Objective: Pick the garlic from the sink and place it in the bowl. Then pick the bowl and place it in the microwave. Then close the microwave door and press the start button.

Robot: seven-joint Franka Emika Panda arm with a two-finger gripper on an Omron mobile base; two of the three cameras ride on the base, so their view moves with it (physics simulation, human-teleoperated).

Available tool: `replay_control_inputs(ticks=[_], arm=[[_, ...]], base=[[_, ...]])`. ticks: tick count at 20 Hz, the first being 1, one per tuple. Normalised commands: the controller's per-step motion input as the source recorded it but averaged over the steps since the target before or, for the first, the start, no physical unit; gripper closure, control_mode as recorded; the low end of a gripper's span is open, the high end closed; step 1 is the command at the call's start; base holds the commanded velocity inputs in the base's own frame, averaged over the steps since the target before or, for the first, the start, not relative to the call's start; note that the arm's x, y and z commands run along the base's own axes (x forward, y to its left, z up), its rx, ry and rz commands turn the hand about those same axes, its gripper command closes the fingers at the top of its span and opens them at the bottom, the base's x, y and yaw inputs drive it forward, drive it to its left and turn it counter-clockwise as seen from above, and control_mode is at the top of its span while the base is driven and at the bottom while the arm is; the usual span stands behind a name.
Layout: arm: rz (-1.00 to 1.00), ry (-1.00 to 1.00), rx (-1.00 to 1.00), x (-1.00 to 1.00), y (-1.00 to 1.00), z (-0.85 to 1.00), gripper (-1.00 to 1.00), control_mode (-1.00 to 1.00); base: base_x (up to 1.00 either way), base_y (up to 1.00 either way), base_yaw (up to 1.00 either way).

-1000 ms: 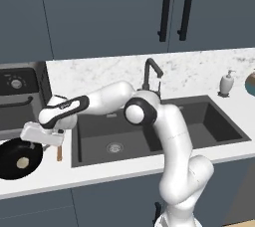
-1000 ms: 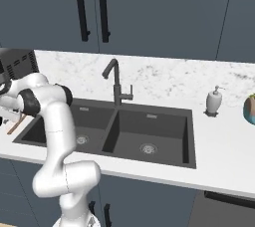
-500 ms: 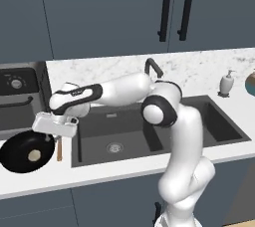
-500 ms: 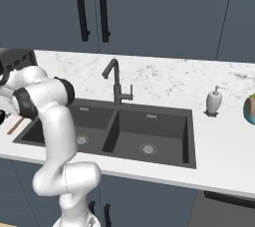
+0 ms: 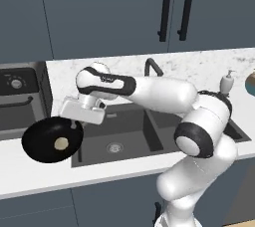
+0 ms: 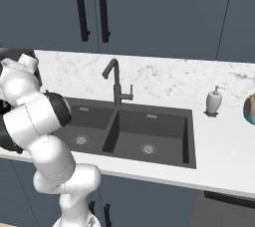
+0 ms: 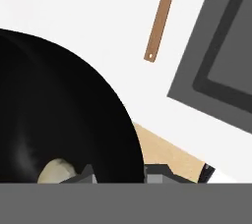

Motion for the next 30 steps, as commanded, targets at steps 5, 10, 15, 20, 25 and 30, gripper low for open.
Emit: replay_control_inputs(ticks=[5, 10, 15, 20, 25, 30], arm=[[0.02, 0.0, 0.0, -0.51, -1.0, 0.97, 1.0, -1.0], [0.0, 0.0, 0.0, -0.4, -0.97, 0.72, 1.0, -1.0], [-0.08, -0.04, -0.01, -0.38, -0.69, 0.26, 1.0, -1.0], [-0.18, -0.01, 0.0, -0.18, -0.72, 0.37, 1.0, -1.0], [-0.15, 0.0, 0.02, -0.02, -0.66, 0.16, 1.0, -1.0], [0.0, 0.0, 0.0, -0.05, -0.04, 0.0, 1.0, 1.0]], base=[[0.0, 0.0, 0.0], [0.0, 0.0, 0.0], [0.0, 0.0, 0.0], [0.0, 0.0, 0.0], [0.0, 0.0, 0.0], [-0.02, 0.0, 0.0]])
